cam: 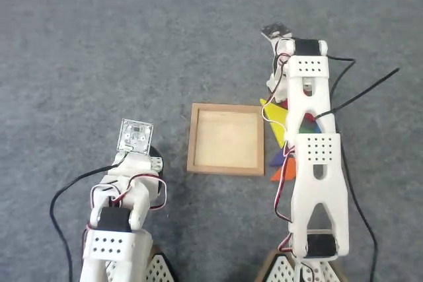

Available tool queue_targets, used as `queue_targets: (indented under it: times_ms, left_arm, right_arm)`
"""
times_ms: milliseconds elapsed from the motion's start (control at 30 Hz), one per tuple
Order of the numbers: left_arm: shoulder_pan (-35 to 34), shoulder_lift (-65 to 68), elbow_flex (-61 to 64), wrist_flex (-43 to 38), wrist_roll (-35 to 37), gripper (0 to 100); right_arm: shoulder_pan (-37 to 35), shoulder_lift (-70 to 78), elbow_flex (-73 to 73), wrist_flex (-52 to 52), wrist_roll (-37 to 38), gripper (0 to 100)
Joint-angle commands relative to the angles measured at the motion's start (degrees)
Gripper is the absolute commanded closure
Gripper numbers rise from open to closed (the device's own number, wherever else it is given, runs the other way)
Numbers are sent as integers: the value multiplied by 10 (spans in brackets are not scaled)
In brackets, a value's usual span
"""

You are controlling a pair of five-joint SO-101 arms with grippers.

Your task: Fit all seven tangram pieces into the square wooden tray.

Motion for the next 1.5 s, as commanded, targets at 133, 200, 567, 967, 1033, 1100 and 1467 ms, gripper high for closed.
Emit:
queue_targets:
  times_ms: [133, 200, 567, 967, 1033, 1100, 1467]
  left_arm:
    - [-2, -8, -5, 4, 3, 985]
    - [-2, -8, -5, 4, 3, 985]
    - [-2, -8, -5, 4, 3, 985]
    - [-2, -8, -5, 4, 3, 985]
    - [-2, -8, -5, 4, 3, 985]
    - [-2, -8, -5, 4, 3, 985]
    - [-2, -8, -5, 4, 3, 985]
  right_arm:
    - [22, -27, 33, 27, 79, 573]
    - [22, -27, 33, 27, 107, 574]
    - [77, -25, 39, 27, 74, 705]
    - [145, -27, -54, 22, -108, 704]
    - [144, -27, -94, 26, -105, 704]
    - [141, -27, -121, 28, -76, 703]
    - [107, -119, 61, 29, 65, 629]
